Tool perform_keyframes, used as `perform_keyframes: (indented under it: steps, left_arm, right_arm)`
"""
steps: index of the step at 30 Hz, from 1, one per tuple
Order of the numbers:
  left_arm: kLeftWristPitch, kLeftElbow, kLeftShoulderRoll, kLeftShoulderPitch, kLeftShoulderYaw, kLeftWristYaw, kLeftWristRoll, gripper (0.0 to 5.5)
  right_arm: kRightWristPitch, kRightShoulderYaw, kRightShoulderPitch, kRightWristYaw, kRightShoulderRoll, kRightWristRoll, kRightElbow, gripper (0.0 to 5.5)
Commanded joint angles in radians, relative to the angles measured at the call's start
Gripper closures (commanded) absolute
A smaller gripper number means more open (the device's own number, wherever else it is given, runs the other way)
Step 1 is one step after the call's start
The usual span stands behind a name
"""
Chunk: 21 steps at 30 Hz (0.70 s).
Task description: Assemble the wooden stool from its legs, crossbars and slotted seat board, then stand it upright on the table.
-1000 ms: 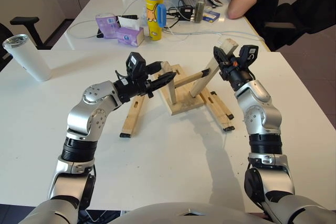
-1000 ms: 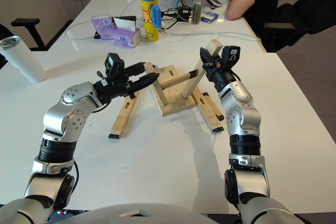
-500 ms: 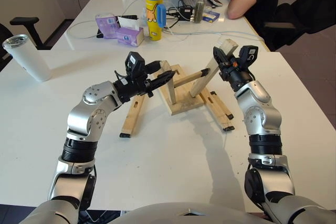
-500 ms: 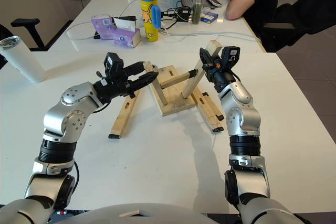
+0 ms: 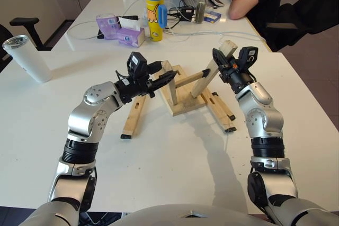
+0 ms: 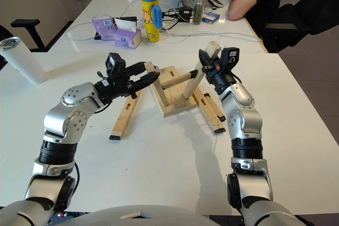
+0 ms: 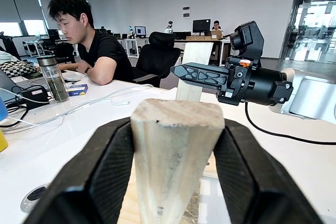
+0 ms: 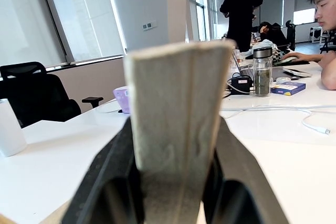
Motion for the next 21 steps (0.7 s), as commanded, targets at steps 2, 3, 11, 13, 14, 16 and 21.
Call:
perform_keyframes:
  steps: [2, 3, 11, 13, 14, 16, 21]
  left_arm:
    - [0.044, 0.006, 0.034, 0.037, -0.048, -0.003, 0.050, 3.31]
    - [0.043, 0.009, 0.035, 0.037, -0.050, -0.002, 0.053, 3.32]
    - [0.038, 0.033, 0.028, 0.034, -0.045, 0.019, 0.063, 3.33]
    - [0.038, 0.037, 0.026, 0.034, -0.043, 0.020, 0.061, 3.33]
    - [0.036, 0.038, 0.025, 0.035, -0.043, 0.021, 0.062, 3.33]
    - [0.034, 0.040, 0.023, 0.033, -0.043, 0.023, 0.062, 3.33]
    - [0.028, 0.045, 0.020, 0.030, -0.041, 0.029, 0.064, 3.33]
  right_arm:
    - [0.030, 0.051, 0.049, 0.012, -0.010, -0.069, 0.032, 4.48]
    - [0.027, 0.062, 0.053, 0.016, -0.012, -0.079, 0.032, 4.48]
    - [0.102, 0.179, 0.085, 0.044, -0.069, -0.181, 0.094, 3.58]
    - [0.132, 0.211, 0.090, 0.061, -0.083, -0.212, 0.119, 3.29]
    - [0.155, 0.231, 0.092, 0.068, -0.093, -0.226, 0.127, 3.10]
    - [0.160, 0.243, 0.094, 0.072, -0.097, -0.242, 0.136, 2.80]
    - [0.140, 0.174, 0.067, 0.047, -0.064, -0.186, 0.104, 2.80]
